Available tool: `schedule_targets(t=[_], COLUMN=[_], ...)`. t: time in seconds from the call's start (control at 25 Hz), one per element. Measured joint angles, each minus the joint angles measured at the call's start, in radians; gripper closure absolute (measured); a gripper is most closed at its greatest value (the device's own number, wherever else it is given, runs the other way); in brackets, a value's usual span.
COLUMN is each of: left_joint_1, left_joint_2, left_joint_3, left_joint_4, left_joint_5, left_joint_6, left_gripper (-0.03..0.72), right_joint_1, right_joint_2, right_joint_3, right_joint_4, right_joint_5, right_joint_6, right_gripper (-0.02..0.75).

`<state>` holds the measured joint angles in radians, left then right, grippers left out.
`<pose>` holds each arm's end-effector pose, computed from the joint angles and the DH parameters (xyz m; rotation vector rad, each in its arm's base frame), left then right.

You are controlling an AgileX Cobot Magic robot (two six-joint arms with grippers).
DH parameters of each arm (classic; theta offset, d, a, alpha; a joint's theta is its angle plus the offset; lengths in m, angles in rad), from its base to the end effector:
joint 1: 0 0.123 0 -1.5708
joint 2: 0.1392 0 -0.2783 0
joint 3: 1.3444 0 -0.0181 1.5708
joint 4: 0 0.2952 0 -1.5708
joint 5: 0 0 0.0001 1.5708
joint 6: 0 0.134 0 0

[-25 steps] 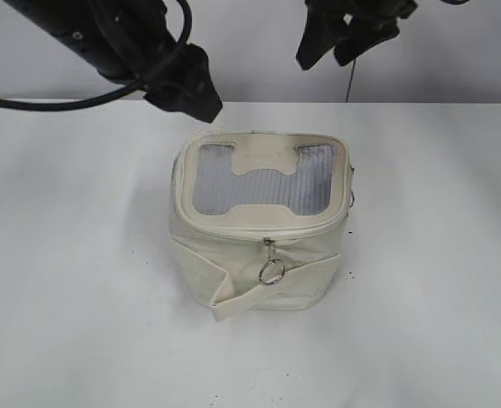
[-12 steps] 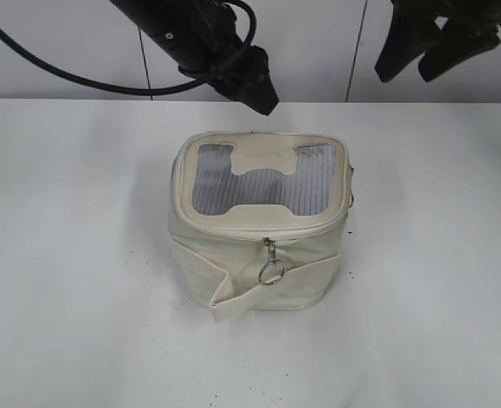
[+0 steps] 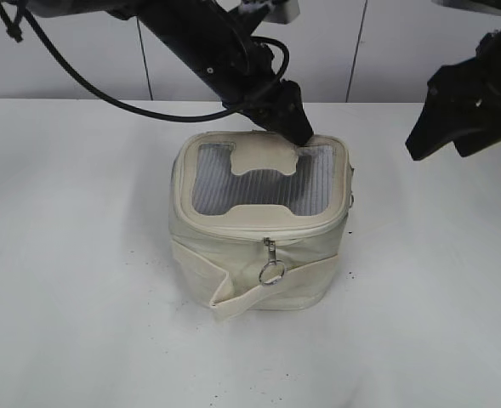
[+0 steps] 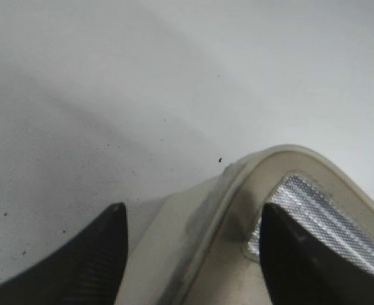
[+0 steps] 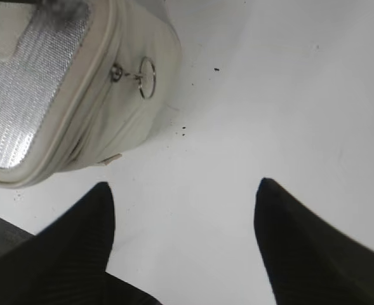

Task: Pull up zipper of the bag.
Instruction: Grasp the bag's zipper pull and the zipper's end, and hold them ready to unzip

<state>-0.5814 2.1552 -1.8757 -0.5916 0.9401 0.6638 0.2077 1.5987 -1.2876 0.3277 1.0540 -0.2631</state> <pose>0.4163 -0.3458 0.1896 1.2447 2.2872 -0.7151 0.3622 0.1147 0.2273 -0.4896 2.7693 0.4257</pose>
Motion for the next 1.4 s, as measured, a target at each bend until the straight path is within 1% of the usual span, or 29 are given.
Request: schedule_targets(t=[0.24,0.28,0.36,0.4,0.48,0.52,0.56,0.6,0.72,0.84,0.92,1.08,1.2,1.4], left_joint_1=[0.0,0.0,0.0,0.0,0.0,0.0,0.0,0.0,0.0,0.0,0.0,0.0,0.0,0.0], left_joint_2=[0.046,0.049,0.053,0.054,0.055,0.055,0.055,0.055,0.055,0.055,0.055,0.055,0.055,0.055], left_joint_3=[-0.019,-0.022,-0.025,-0.025,-0.025,-0.025,-0.025,-0.025,-0.025,-0.025,-0.025,-0.025,-0.025,-0.025], left_joint_4=[-0.021,-0.023,-0.031,-0.039,-0.044,-0.046,-0.047,-0.051,-0.053,-0.053,-0.053,-0.054,-0.054,-0.055], left_joint_5=[0.06,0.063,0.07,0.074,0.076,0.081,0.085,0.088,0.095,0.098,0.098,0.1,0.101,0.104], left_joint_6=[0.015,0.015,0.015,0.016,0.017,0.02,0.026,0.028,0.031,0.032,0.032,0.033,0.034,0.034], left_gripper=[0.19,0.198,0.246,0.297,0.431,0.521,0.592,0.63,0.637,0.637,0.637,0.639,0.639,0.64], right_joint_1=[0.0,0.0,0.0,0.0,0.001,0.001,0.001,0.001,0.001,0.001,0.001,0.001,0.001,0.001], right_joint_2=[-0.102,-0.106,-0.107,-0.107,-0.107,-0.107,-0.107,-0.107,-0.108,-0.108,-0.108,-0.105,-0.075,0.007], right_joint_3=[0.236,0.262,0.318,0.339,0.379,0.397,0.414,0.435,0.503,0.552,0.57,0.578,0.578,0.578], right_joint_4=[0.045,0.056,0.081,0.091,0.111,0.129,0.149,0.18,0.261,0.38,0.497,0.675,0.781,0.927], right_joint_5=[-0.138,-0.154,-0.195,-0.217,-0.272,-0.298,-0.336,-0.385,-0.536,-0.607,-0.622,-0.632,-0.637,-0.652], right_joint_6=[-0.016,-0.025,-0.045,-0.062,-0.106,-0.134,-0.161,-0.181,-0.254,-0.413,-0.556,-0.813,-0.974,-1.207], right_gripper=[0.203,0.203,0.203,0.203,0.203,0.203,0.203,0.203,0.203,0.203,0.203,0.203,0.203,0.204])
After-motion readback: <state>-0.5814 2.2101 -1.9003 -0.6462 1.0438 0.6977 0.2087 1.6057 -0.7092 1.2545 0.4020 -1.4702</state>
